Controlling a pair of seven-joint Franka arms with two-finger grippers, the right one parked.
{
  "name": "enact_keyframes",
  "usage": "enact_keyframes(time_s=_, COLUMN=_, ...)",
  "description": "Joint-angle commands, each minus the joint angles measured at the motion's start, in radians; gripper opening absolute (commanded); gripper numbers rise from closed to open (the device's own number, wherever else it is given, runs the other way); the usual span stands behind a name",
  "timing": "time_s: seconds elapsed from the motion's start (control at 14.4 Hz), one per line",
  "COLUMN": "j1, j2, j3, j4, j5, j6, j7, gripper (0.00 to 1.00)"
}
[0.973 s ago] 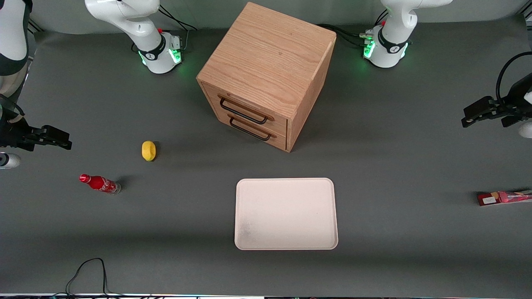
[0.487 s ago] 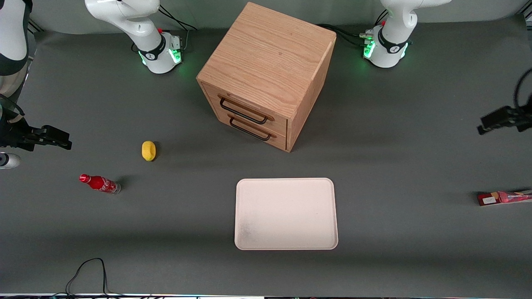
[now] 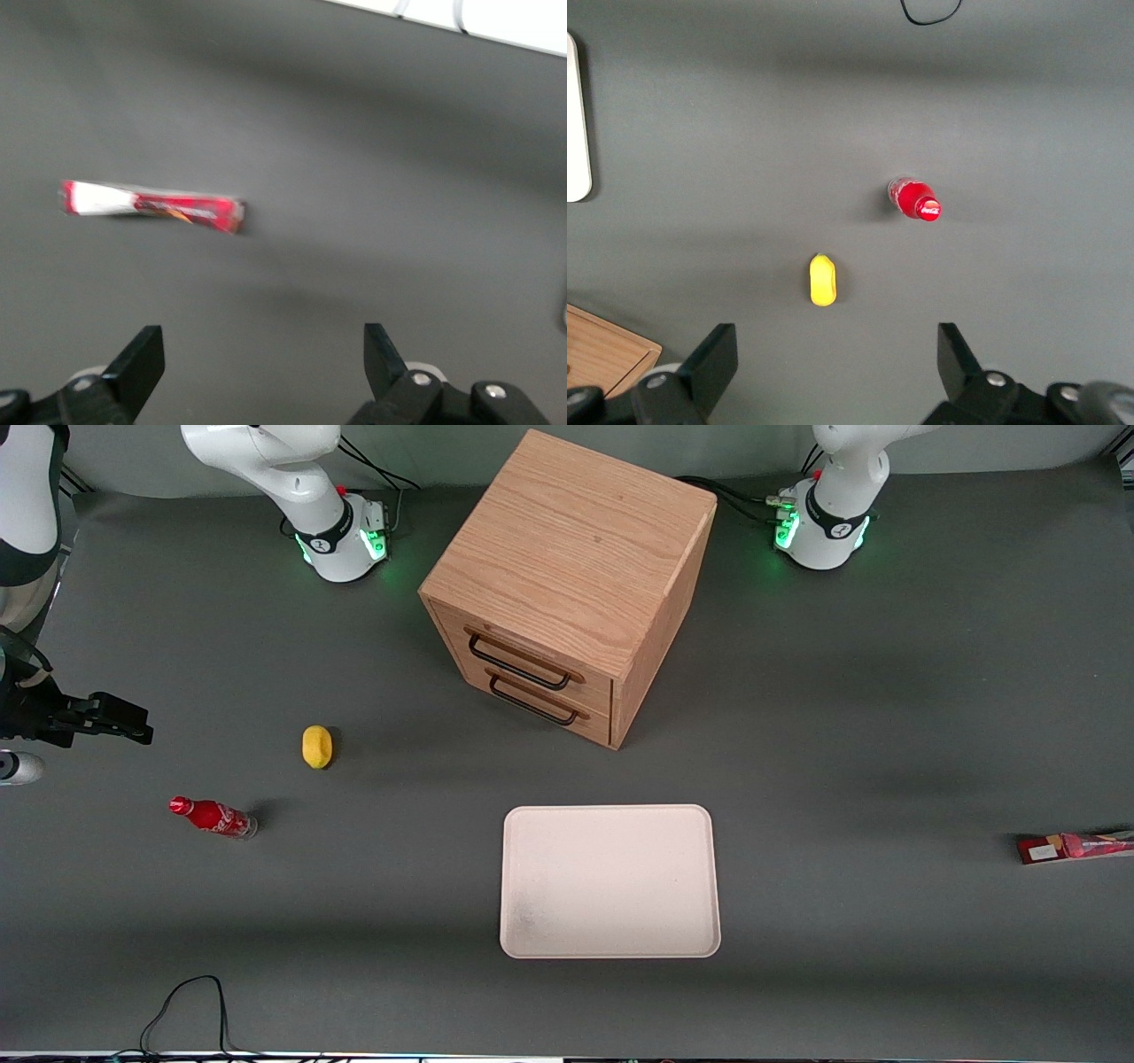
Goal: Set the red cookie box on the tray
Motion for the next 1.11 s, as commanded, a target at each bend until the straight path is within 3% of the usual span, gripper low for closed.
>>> enact_keyframes(time_s=0.0, j1=0.080, j2=0.093, j3=-0.012, j4=0.083, j5=-0.013, j6=0.059, j7=0.030, gripper=1.00)
enact_keyframes(time_s=0.28, j1=0.119, j2=0.120, j3=-0.006, j4=0.077, j5=-0.010, j6=0.074, j7=-0.029, gripper=1.00)
enact_keyframes(time_s=0.56, j1=0.147, j2=0.130, j3=-0.007, j4=0.065, j5=-0.021, j6=0.067, j7=-0.311, gripper=1.00)
enact_keyframes(time_s=1.04, j1=0.180, j2=0.126, j3=-0.006, j4=-0.010, j5=-0.019, j6=0.114, j7=-0.953, gripper=1.00)
